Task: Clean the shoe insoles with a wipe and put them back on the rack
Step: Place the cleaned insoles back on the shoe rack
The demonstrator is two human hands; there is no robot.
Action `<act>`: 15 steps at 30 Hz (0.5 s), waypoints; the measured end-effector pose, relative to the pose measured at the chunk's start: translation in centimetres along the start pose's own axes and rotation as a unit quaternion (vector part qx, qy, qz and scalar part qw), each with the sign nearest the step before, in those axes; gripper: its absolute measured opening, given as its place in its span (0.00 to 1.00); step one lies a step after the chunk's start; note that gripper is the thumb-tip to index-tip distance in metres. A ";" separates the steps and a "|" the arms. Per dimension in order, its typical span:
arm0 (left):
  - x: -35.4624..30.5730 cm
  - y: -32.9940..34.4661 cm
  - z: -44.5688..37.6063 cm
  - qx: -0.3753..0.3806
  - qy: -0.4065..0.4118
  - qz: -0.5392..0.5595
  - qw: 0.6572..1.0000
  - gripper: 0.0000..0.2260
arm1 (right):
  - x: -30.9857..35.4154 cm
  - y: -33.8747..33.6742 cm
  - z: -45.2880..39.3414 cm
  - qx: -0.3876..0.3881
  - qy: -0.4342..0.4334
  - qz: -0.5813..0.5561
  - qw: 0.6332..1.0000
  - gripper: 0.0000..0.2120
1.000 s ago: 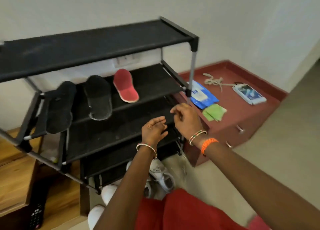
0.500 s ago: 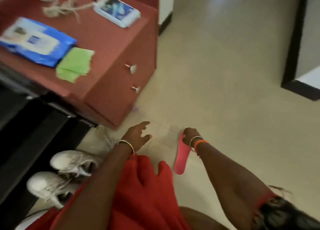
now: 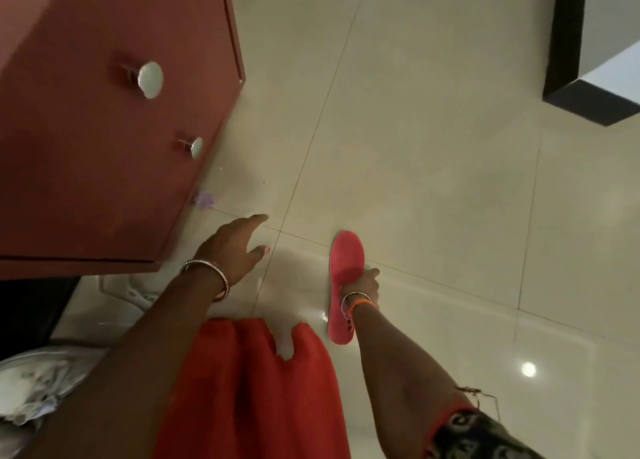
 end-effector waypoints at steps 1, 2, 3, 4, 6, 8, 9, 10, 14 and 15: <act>0.0 0.0 0.1 -0.006 -0.002 0.011 1.000 0.24 | 0.5 -0.2 0.2 0.009 -0.010 -0.007 1.000 0.17; -0.1 -0.1 0.4 -0.009 -0.005 0.020 1.000 0.23 | 1.2 -0.5 0.5 0.015 -0.025 -0.012 1.000 0.10; -0.1 -0.1 0.7 -0.012 -0.010 0.029 0.999 0.22 | 2.1 -0.8 1.0 0.022 -0.045 -0.018 0.999 0.05; -0.1 -0.2 1.2 -0.014 -0.020 0.045 0.999 0.22 | 3.2 -1.1 1.5 0.028 -0.067 -0.035 0.997 0.08; -0.3 -1.0 2.6 -0.032 -0.045 0.088 0.995 0.21 | 6.2 -2.0 3.5 0.053 -0.113 -0.074 0.989 0.10; -0.8 -2.5 4.1 -0.058 -0.072 0.129 0.987 0.21 | 9.9 -2.6 6.8 0.110 -0.160 -0.136 0.971 0.04; -1.0 -3.1 4.8 -0.064 -0.088 0.157 0.982 0.22 | 11.8 -2.8 8.5 0.141 -0.187 -0.166 0.958 0.05; -1.3 -4.2 5.9 -0.076 -0.103 0.184 0.975 0.23 | 13.9 -3.2 10.9 0.174 -0.219 -0.183 0.942 0.08; -2.7 -9.4 10.6 -0.152 -0.125 0.264 0.944 0.26 | 20.2 -5.8 23.0 0.312 -0.329 -0.214 0.865 0.06; -2.9 -11.5 12.5 -0.209 -0.122 0.292 0.925 0.19 | 21.4 -6.5 26.6 0.345 -0.358 -0.216 0.840 0.05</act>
Point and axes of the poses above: each hand's wrist, its own z-axis away from the middle knuckle, its own y-axis out of the palm, x = y × z, the point moved 7 cm from there along -z, towards the middle knuckle, and after that the axes turned 1 degree about -z, right-handed, at the moved point
